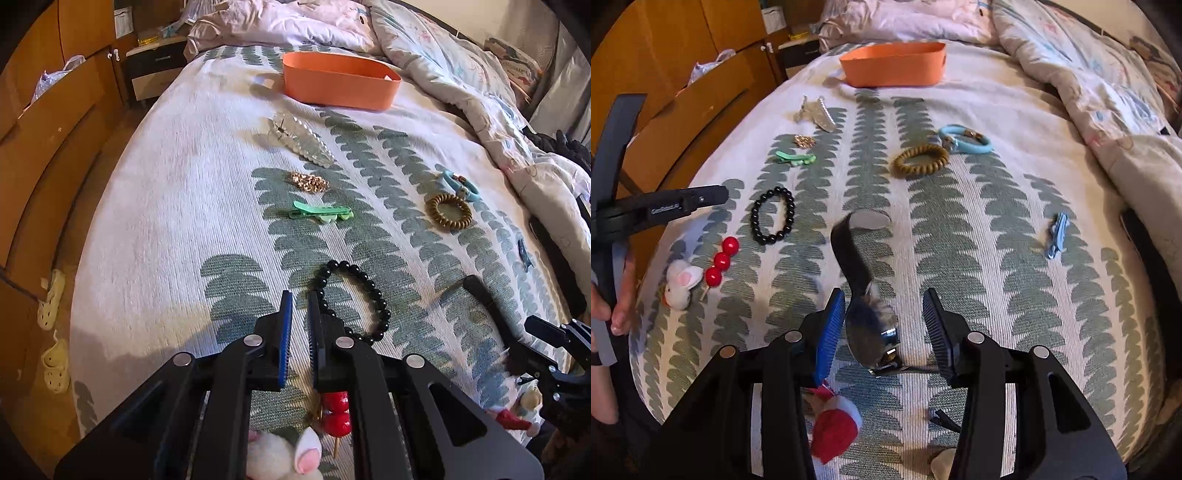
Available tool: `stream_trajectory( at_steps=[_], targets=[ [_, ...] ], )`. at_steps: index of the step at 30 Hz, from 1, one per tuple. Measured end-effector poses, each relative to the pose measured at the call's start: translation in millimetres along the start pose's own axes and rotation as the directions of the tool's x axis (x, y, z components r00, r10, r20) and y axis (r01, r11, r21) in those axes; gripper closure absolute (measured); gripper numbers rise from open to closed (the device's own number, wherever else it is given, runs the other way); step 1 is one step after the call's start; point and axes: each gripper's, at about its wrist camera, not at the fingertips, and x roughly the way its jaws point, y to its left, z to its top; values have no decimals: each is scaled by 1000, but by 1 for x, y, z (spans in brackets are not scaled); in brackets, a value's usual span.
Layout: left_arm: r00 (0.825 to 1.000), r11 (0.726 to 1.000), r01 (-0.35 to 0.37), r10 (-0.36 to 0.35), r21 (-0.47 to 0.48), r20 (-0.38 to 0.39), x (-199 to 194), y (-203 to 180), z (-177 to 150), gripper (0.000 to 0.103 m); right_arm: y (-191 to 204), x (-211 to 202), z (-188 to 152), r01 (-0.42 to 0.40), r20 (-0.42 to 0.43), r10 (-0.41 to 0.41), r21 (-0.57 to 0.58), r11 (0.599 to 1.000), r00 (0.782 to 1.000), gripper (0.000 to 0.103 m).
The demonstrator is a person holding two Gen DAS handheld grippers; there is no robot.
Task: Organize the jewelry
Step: 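Open the left tool to drop the bracelet while the right tool drops the watch, then move the left tool to the green hair clip while the right tool moves to the light-blue clip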
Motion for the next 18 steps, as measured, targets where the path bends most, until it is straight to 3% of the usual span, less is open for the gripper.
stream_trajectory(
  at_steps=[4,8,13,16,18],
  targets=[
    [1000,1000,2,-2,3,0,1,-1,-1,95,-4,-17,0,-57,44,57,9,998,997,34],
    [1000,1000,4,-4,6,5,0,-2,0,95,-21,-41,9,-33,133,28,36,999,991,34],
    [1000,1000,-12,11,21,18,-3,-6,10,92,-82,-58,29,-20,163,-19,235,972,986,33],
    [999,999,-21,20,26,35,-4,-8,22,72,-113,-56,47,69,134,-114,299,952,985,33],
    [998,999,-33,32,25,48,-4,-7,29,52,-128,-46,58,84,93,-121,333,939,988,33]
  ],
)
